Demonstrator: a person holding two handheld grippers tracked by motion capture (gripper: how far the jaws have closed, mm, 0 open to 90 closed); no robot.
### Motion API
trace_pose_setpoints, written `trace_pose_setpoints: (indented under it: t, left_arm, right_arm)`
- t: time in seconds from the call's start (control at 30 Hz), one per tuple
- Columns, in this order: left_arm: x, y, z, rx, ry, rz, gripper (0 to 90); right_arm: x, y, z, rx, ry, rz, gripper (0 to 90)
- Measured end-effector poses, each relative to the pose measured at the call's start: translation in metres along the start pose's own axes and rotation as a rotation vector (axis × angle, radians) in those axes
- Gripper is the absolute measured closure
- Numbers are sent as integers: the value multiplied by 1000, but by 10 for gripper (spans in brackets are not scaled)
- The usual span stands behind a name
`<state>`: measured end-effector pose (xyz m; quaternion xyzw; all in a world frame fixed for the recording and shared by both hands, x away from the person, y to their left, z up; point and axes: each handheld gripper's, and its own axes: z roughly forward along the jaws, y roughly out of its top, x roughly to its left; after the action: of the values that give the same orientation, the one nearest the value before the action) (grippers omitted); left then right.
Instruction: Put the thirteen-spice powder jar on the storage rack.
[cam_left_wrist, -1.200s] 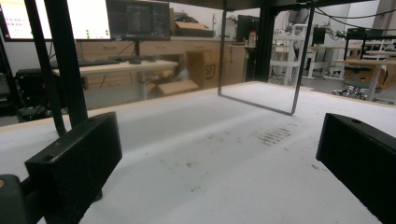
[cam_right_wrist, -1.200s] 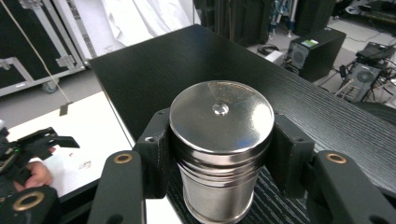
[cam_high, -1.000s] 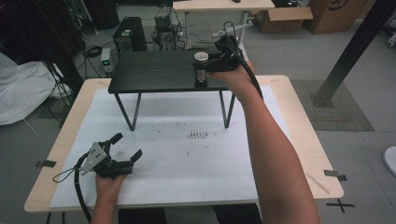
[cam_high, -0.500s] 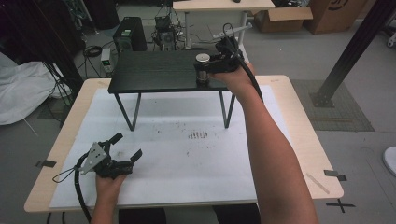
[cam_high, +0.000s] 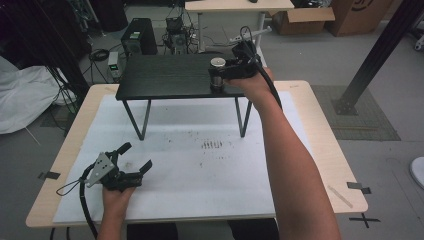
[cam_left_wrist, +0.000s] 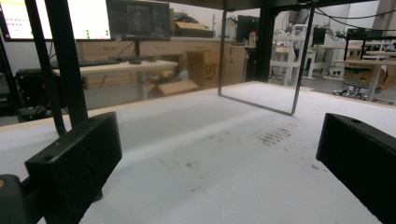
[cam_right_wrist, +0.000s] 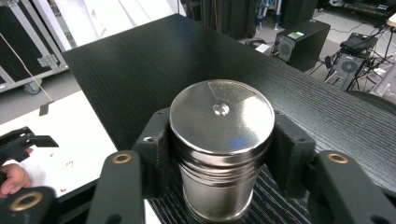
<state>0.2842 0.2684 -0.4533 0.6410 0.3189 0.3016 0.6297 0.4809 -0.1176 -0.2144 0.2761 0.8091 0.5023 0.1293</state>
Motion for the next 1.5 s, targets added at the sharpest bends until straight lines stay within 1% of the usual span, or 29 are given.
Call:
trace_pose_setpoints:
  t: [0.1, 0.2, 0.37, 0.4, 0.5, 0.6, 0.7, 0.77, 0.9, 1.03, 1.1, 1.23, 1.3, 1.33, 1.37, 1.4, 1.5]
  left_arm:
    - [0, 0, 0, 0, 0, 0, 6]
    - [0, 0, 0, 1, 0, 0, 6]
    - [0, 0, 0, 0, 0, 2, 6]
    - [0, 0, 0, -3, 1, 1, 6]
    - [0, 0, 0, -3, 1, -1, 5]
    - [0, 0, 0, -3, 1, -1, 5]
    - [0, 0, 0, -3, 1, 2, 6]
    - [0, 0, 0, -3, 1, 1, 5]
    - [0, 0, 0, -2, 1, 1, 5]
    - [0, 0, 0, -2, 1, 1, 5]
    - [0, 0, 0, -1, 2, 4, 5]
    - [0, 0, 0, -1, 1, 4, 6]
    - [0, 0, 0, -1, 1, 3, 6]
    - [0, 0, 0, -1, 0, 1, 6]
    - [0, 0, 0, -1, 0, 1, 6]
    - [0, 0, 0, -1, 0, 1, 5]
    - [0, 0, 0, -4, 0, 1, 5]
  right_arm:
    - [1, 0, 0, -12, 3, 1, 391]
    - [2, 0, -1, -5, -5, 0, 376]
    - [2, -1, -3, -6, -14, 14, 357]
    - [1, -3, -4, -13, -6, 26, 337]
    - [1, -4, -6, -15, -12, 27, 330]
    - [-2, -6, -11, -27, -22, 36, 292]
    - [-3, -7, -14, -20, -29, 37, 273]
    - [-3, -8, -18, -30, -25, 40, 257]
    - [-1, -10, -23, -34, -21, 33, 243]
    - [0, -12, -26, -41, -15, 38, 218]
    - [2, -13, -30, -57, -12, 37, 206]
    - [3, -15, -35, -72, -10, 40, 183]
    - [4, -17, -39, -93, -9, 43, 165]
    - [5, -18, -43, -109, 3, 47, 138]
    - [5, -18, -43, -109, 3, 47, 138]
    - [6, -20, -46, -123, 13, 39, 124]
    - [9, -22, -52, -143, 21, 25, 102]
